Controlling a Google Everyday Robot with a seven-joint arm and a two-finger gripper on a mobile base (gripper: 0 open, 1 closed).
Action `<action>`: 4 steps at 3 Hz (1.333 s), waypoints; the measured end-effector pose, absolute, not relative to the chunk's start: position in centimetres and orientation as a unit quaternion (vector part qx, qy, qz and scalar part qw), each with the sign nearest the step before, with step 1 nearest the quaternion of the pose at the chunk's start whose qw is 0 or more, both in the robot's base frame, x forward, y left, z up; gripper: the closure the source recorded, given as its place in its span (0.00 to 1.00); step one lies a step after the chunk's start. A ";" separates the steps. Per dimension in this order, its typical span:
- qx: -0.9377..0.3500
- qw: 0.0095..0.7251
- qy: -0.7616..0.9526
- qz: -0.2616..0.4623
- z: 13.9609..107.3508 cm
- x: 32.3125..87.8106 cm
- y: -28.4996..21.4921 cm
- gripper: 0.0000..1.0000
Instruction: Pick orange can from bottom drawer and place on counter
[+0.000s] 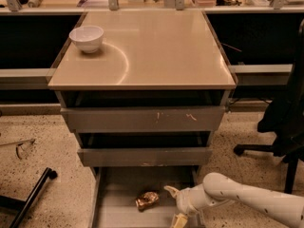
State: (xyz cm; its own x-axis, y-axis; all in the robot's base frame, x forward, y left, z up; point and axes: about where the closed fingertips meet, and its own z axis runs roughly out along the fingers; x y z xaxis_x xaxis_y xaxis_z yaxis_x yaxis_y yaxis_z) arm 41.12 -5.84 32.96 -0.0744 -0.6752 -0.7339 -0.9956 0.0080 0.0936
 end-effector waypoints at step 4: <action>-0.637 0.338 0.607 0.333 28.4 45.7 -2.8 0.00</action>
Offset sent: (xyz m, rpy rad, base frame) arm 0.0352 0.0282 -0.0339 0.0269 -0.0221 0.0598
